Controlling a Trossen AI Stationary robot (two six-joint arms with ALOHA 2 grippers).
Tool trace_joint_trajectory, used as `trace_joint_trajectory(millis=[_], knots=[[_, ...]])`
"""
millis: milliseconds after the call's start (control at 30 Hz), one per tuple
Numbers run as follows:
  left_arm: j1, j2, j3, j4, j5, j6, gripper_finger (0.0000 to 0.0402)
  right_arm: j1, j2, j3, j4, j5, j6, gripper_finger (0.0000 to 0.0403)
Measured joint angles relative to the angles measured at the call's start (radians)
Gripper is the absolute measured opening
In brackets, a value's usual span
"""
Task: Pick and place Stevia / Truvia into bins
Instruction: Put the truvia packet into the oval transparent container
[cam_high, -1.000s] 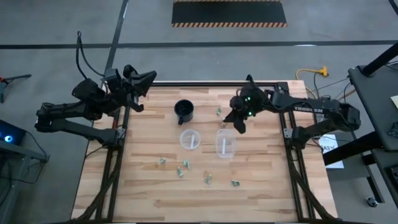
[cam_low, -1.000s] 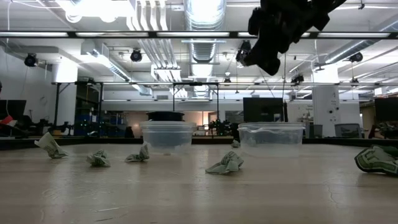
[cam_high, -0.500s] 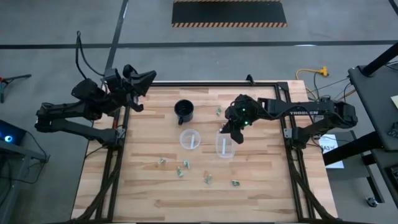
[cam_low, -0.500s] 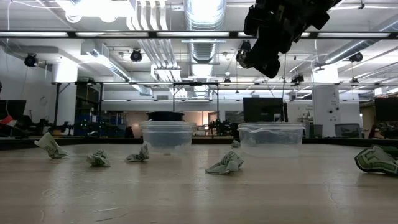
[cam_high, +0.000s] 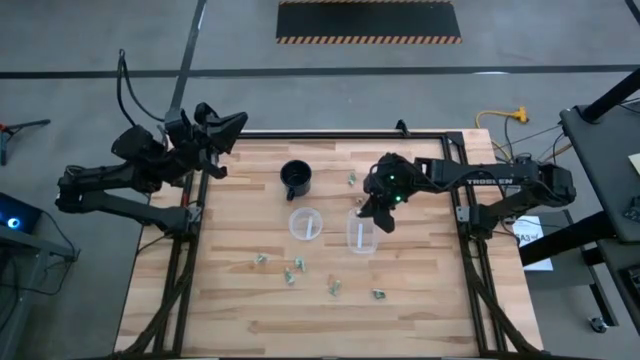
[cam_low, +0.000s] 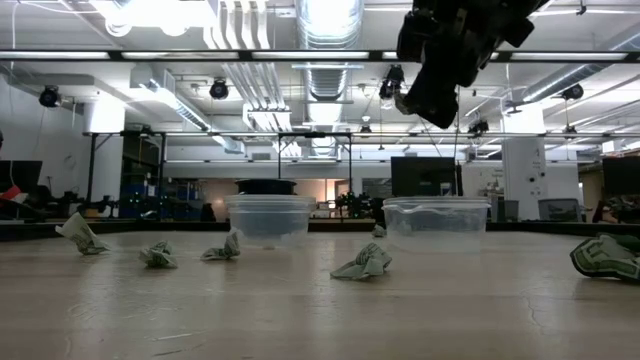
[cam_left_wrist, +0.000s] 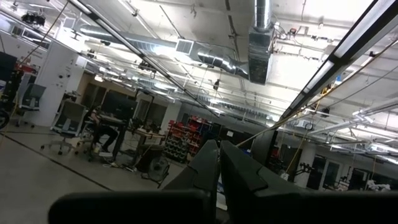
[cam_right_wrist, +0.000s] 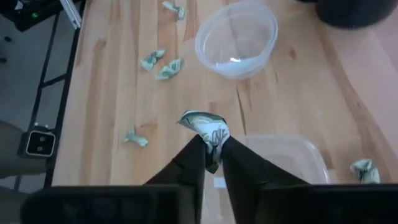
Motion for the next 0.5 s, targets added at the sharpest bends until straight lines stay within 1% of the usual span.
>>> trace_joint_trajectory(millis=[233,333,400,500], knots=[[0.0,-0.002,0.0,0.001,0.0,0.0,0.0002,0.0,0.0,0.0,-0.033,-0.001,-0.023,0.0142],[0.0,-0.002,0.0,0.001,0.0,-0.001,0.0002,-0.004,0.0,0.0,-0.033,0.006,-0.023,0.0174],[0.0,-0.002,0.0,0.001,0.0,0.0,0.0002,-0.005,0.0,0.0,-0.033,0.037,-0.025,0.019],[0.0,-0.002,0.0,0.001,0.0,0.0,0.0002,-0.005,0.0,0.0,-0.033,0.114,-0.051,0.0205]])
